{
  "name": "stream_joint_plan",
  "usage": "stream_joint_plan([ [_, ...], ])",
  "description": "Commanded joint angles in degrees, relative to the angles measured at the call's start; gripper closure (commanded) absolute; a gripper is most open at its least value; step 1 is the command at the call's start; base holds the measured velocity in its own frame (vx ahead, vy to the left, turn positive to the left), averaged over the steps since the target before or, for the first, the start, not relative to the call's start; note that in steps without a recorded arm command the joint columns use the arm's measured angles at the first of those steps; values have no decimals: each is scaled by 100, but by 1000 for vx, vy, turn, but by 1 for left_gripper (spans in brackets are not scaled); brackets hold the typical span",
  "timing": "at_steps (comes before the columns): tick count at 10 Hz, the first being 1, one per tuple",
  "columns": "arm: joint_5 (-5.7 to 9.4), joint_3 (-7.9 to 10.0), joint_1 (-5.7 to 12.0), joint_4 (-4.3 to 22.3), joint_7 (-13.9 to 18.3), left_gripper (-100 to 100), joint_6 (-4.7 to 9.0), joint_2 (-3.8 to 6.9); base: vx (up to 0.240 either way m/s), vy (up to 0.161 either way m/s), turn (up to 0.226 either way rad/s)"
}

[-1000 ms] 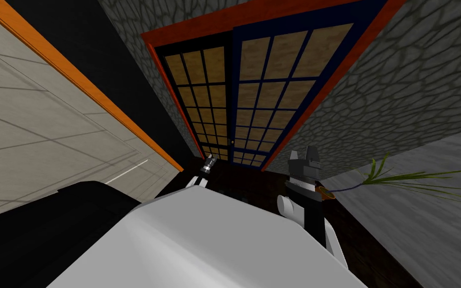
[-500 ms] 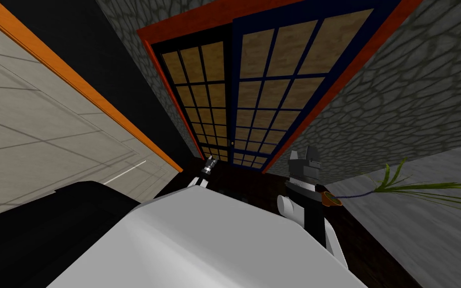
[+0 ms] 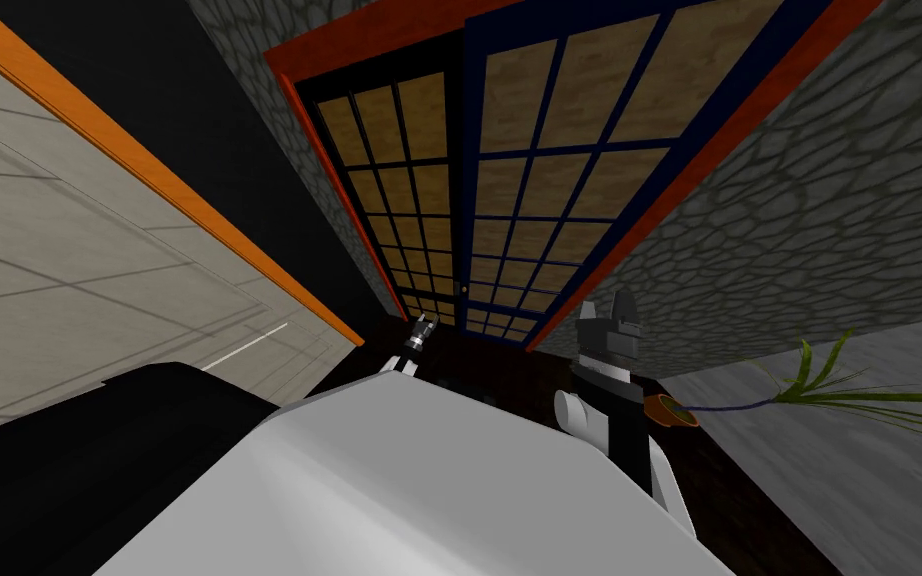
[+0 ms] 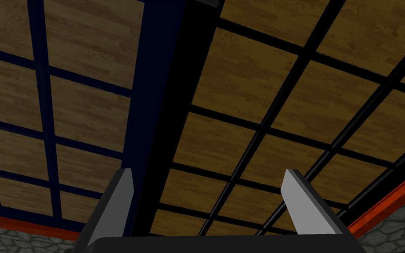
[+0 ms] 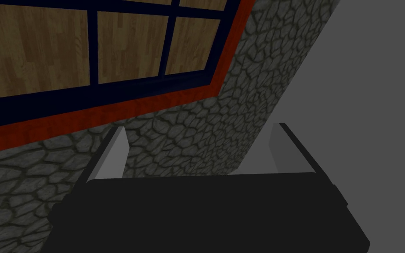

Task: Pull the door open

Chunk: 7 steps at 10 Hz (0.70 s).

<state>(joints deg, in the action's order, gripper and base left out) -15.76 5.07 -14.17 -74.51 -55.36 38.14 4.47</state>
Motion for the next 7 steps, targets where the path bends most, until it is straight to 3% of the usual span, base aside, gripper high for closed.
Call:
stream_joint_plan([
  [1, -32, 27, 42, 174, -161, -100, 66, -15, 107, -30, 42],
  [7, -170, 126, 273, 881, -790, -100, 278, -140, 109, -20, 41],
])
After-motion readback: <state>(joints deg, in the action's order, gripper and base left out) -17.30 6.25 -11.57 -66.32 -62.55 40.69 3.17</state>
